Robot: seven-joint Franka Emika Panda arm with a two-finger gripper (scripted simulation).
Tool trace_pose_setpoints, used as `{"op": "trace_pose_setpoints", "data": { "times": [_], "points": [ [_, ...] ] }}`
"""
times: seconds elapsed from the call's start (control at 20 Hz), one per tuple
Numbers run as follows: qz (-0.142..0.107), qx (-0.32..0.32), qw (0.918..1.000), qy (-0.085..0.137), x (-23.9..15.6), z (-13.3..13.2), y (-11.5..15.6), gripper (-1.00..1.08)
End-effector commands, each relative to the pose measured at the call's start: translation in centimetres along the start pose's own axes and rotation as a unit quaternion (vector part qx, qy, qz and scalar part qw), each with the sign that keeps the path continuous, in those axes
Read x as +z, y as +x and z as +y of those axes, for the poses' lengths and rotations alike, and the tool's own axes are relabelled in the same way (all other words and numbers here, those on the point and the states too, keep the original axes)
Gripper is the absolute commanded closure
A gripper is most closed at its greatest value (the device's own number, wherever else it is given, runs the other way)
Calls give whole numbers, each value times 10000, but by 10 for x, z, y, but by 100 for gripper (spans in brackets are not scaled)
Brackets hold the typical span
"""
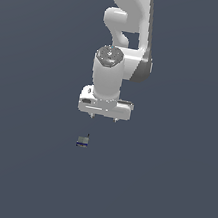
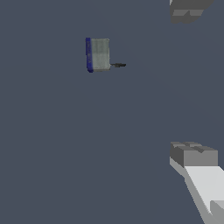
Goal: Pick up the object and move it to a goal position.
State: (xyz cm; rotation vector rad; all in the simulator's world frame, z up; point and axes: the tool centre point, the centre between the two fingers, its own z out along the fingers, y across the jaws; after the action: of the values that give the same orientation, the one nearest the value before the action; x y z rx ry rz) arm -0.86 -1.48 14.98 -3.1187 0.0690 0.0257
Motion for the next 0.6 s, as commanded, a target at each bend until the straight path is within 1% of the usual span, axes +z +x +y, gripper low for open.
{"op": "trace_pose_setpoints", "data": {
  "times": [0.0, 0.15, 0.4, 0.55],
  "points": [
    [0, 0, 10000, 0, 0, 0, 0, -92],
    [7, -69, 10000, -2, -3, -4, 1, -92],
    [29, -312, 9995, -11, -16, -19, 2, -92],
    [30, -325, 9995, -12, -17, -20, 1, -92]
  ]
}}
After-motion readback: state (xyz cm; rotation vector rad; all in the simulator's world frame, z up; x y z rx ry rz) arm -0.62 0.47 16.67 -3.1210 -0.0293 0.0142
